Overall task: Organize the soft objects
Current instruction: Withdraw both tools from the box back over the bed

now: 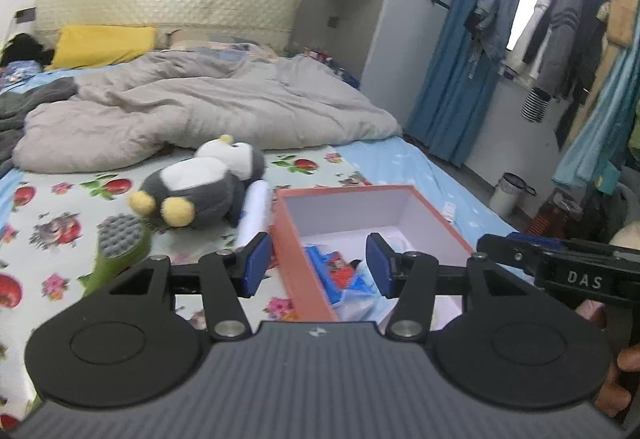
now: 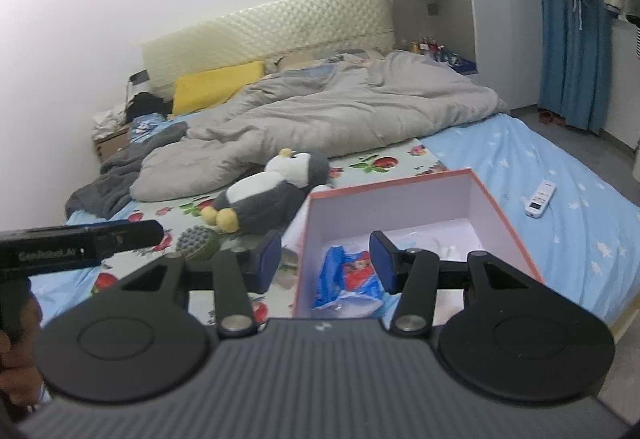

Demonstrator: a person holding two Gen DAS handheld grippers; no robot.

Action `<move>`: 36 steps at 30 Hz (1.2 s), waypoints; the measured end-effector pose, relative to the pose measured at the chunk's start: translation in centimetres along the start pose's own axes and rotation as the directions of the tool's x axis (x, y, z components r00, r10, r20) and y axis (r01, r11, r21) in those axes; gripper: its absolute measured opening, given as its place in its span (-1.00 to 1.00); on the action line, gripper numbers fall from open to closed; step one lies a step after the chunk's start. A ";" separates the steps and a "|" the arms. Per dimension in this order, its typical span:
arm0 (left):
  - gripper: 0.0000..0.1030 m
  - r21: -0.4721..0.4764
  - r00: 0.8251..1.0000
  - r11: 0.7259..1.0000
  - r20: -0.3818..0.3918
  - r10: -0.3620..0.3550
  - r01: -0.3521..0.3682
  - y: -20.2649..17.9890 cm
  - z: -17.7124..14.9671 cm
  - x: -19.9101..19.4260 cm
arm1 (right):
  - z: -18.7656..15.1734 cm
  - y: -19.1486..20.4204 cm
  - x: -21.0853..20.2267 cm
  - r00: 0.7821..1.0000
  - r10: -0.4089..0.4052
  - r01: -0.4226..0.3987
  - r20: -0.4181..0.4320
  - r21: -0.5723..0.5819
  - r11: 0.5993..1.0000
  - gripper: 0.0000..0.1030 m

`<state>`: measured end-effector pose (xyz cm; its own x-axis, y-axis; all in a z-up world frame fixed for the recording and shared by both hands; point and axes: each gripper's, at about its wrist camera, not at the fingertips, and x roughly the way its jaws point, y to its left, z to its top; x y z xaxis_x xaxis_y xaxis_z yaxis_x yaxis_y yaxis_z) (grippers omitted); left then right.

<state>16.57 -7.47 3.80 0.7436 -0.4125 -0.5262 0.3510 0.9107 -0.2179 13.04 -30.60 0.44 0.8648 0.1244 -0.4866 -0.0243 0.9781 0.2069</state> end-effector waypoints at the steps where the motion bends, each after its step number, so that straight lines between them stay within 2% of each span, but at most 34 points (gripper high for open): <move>1: 0.14 -0.008 1.000 1.000 0.001 0.011 -0.011 0.5 -0.4 -0.5 | -0.3 0.5 -0.1 1.000 0.007 -0.007 -0.002 -0.004 1.000 0.01; 9: 0.14 -0.062 0.997 0.995 -0.024 0.071 -0.072 4.6 -4.6 -3.1 | -3.4 4.6 0.5 0.999 0.042 -0.043 -0.023 -0.037 0.998 0.01; 19: 0.14 -0.121 0.994 0.988 -0.068 0.088 -0.096 8.5 -8.6 -2.9 | -6.7 9.2 3.1 0.993 0.069 -0.080 -0.096 -0.112 0.991 0.01; 28: 0.14 -0.188 0.989 0.975 -0.108 0.100 -0.119 10.5 -12.1 -2.3 | -10.5 10.8 5.0 0.981 0.075 -0.103 -0.177 -0.151 0.983 0.01; 36: 0.14 -0.221 0.983 0.966 -0.151 0.105 -0.137 11.4 -14.0 -1.3 | -12.0 11.2 5.7 0.982 0.070 -0.102 -0.178 -0.177 0.979 0.01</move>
<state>11.63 3.78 -9.48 0.6822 -0.3064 -0.6639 0.1113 0.9409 -0.3198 11.72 -16.92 -10.20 0.7580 0.2205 -0.6138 -0.2010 0.9743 0.1018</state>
